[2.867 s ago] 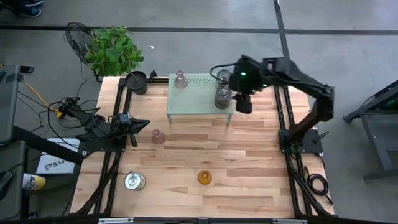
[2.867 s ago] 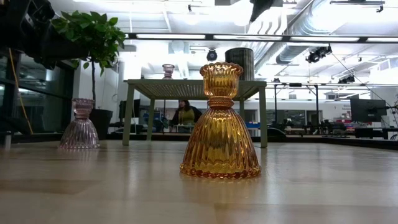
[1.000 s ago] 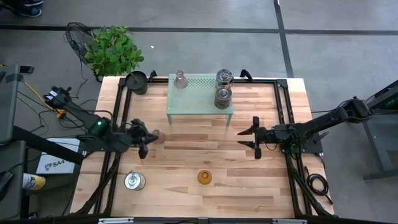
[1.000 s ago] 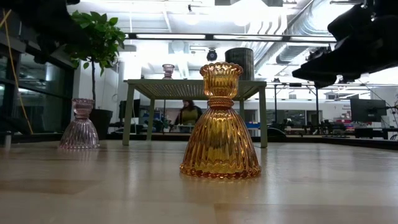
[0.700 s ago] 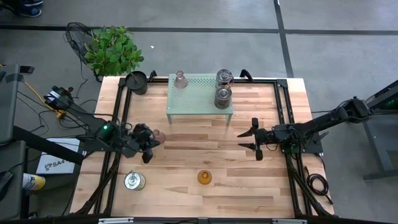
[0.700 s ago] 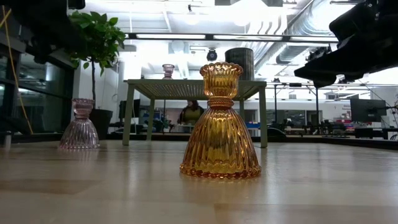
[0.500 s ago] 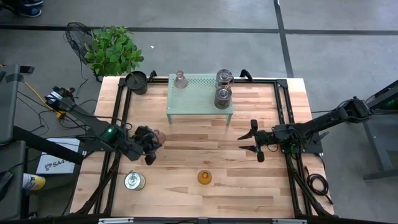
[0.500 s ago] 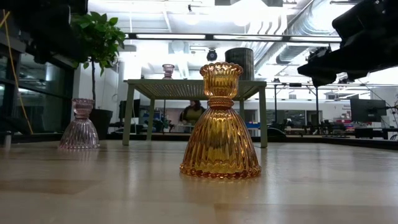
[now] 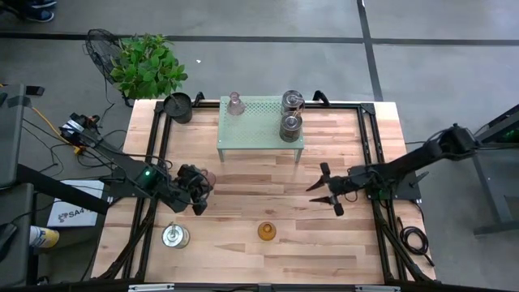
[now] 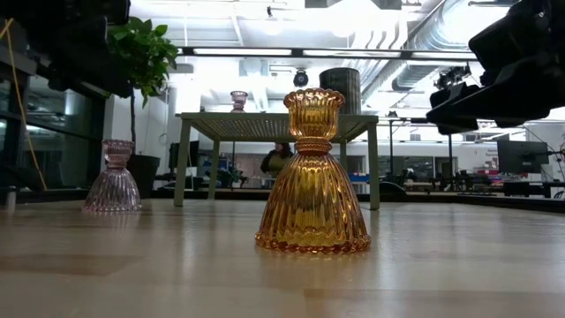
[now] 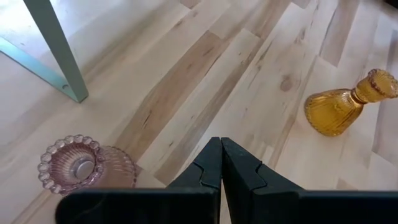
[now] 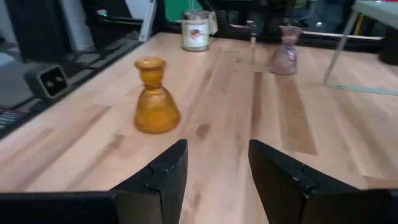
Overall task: Pick & Place candle stick holders
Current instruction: Put the yellow candle holder on the shelf
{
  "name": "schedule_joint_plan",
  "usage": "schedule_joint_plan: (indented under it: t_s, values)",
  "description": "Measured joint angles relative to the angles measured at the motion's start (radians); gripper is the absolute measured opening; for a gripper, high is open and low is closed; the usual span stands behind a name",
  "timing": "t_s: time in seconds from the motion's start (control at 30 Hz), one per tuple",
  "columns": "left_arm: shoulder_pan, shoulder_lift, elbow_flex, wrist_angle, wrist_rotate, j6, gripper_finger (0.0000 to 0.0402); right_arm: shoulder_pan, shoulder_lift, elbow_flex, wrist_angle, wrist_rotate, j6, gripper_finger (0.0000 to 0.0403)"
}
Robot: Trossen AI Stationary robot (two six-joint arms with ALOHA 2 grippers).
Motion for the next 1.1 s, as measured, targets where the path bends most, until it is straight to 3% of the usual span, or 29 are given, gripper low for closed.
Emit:
schedule_joint_plan:
  t_s: [0.23, 0.67, 1.1]
  values:
    - [0.0, 0.0, 0.0, 0.0, -0.007, 0.002, 0.0001, 0.0, 0.175, 0.003, 0.125, -0.037, 0.016, 0.0181]
    - [0.0, 0.0, 0.0, 0.0, -0.023, 0.005, 0.0001, 0.0, 0.525, 0.226, 0.135, -0.076, 0.008, 0.0294]
    - [0.0, 0.0, 0.0, 0.0, -0.027, 0.004, 0.0001, 0.042, 0.826, 0.413, 0.172, -0.113, 0.032, 0.0301]
